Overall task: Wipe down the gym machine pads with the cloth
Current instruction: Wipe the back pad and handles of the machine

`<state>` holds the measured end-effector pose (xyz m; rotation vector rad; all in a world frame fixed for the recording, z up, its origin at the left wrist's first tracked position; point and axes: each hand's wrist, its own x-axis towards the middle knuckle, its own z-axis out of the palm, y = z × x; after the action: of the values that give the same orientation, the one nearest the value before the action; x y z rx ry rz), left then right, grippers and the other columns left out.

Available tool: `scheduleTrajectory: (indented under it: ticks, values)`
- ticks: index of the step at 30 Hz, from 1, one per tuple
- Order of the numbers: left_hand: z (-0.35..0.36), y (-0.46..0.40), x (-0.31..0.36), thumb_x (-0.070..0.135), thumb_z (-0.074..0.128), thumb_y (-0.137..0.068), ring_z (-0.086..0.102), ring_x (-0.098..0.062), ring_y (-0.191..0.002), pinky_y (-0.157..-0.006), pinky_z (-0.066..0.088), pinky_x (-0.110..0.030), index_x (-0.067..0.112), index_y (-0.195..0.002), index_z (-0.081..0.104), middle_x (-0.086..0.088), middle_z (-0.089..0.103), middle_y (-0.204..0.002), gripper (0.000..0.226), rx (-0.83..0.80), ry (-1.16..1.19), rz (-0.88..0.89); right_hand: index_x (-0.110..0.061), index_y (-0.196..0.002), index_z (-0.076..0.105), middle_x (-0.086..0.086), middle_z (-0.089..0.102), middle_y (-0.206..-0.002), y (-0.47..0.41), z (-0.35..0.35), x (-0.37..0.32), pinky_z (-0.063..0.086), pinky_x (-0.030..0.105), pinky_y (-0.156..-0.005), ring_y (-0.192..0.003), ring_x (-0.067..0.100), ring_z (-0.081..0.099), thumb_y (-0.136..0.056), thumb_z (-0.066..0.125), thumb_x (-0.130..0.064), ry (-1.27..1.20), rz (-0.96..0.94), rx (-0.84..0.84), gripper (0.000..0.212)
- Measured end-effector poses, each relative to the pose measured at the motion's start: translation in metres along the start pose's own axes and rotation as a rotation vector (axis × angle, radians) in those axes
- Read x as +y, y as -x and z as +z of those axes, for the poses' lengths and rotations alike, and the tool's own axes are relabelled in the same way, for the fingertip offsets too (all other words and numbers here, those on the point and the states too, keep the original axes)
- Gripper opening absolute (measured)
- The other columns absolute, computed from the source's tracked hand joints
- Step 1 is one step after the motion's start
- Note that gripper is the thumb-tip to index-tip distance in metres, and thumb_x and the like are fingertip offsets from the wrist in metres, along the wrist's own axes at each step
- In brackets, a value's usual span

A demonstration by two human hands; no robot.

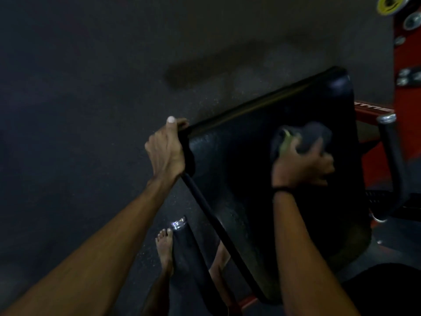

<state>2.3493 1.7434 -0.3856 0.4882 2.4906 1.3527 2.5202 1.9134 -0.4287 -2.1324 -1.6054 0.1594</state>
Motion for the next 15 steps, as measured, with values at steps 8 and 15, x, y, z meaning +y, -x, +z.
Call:
scheduleTrajectory:
  ticks: [8, 15]
  values:
    - [-0.011, -0.011, 0.013, 0.049, 0.033, -0.096, 0.069, -0.018, -0.083, -0.087, 0.055, -0.046, 0.014, -0.141, 0.045, -0.009, 0.060, -0.129, 0.058, 0.102, 0.466, -0.195, -0.034, -0.128, 0.066, 0.004, 0.060, -0.108, 0.172, -0.063, 0.032, 0.040, 0.045, -0.082, -0.099, 0.026, 0.051, -0.075, 0.059, -0.059, -0.093, -0.912, -0.417, 0.059]
    - [-0.014, -0.022, 0.009, 0.044, 0.031, -0.100, 0.057, 0.019, -0.089, -0.092, 0.053, -0.050, 0.009, -0.137, 0.049, 0.015, 0.055, -0.113, 0.054, 0.106, 0.301, -0.087, -0.023, -0.132, 0.063, 0.023, 0.058, -0.110, 0.030, -0.020, 0.042, 0.044, 0.054, -0.088, -0.107, 0.045, 0.054, -0.085, 0.057, -0.055, -0.128, 0.039, -0.071, 0.057]
